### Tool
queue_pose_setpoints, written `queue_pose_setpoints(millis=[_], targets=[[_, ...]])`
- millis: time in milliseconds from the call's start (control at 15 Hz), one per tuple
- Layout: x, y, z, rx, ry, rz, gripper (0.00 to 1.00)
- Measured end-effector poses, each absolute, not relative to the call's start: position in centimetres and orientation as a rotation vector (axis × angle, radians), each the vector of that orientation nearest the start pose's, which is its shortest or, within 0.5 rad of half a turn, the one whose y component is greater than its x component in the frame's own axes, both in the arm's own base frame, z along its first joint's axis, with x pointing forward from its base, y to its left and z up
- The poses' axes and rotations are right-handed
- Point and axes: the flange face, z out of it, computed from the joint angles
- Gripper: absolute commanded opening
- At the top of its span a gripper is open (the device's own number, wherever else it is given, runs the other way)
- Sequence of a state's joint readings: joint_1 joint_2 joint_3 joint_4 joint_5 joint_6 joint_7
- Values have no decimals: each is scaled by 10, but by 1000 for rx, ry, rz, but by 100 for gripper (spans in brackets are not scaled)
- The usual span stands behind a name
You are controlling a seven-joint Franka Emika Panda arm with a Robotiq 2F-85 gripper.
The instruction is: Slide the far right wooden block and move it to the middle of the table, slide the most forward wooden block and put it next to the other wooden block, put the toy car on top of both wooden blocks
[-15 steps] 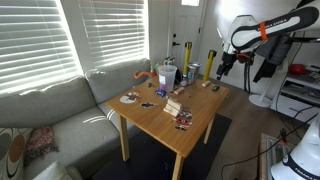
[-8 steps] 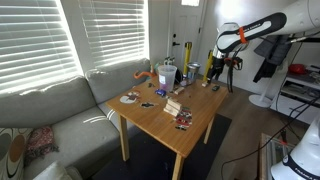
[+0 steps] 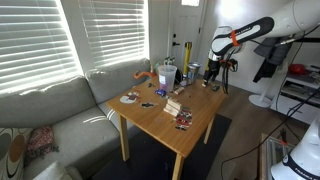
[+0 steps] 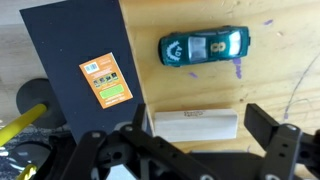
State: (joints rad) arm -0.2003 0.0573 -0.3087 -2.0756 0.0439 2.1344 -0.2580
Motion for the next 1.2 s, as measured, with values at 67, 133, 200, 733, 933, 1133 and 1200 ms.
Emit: queue_pose_setpoints(millis=[67, 133, 200, 733, 933, 1133, 1200], targets=[[489, -269, 402, -3098, 415, -20, 100], [490, -268, 401, -3100, 406, -23, 100], [491, -268, 400, -3098, 395, -29, 100], [496, -263, 395, -3086, 364, -41, 72], [496, -264, 394, -3086, 359, -39, 59], [496, -264, 394, -3085, 358, -38, 59], [495, -262, 394, -3085, 355, -38, 59]])
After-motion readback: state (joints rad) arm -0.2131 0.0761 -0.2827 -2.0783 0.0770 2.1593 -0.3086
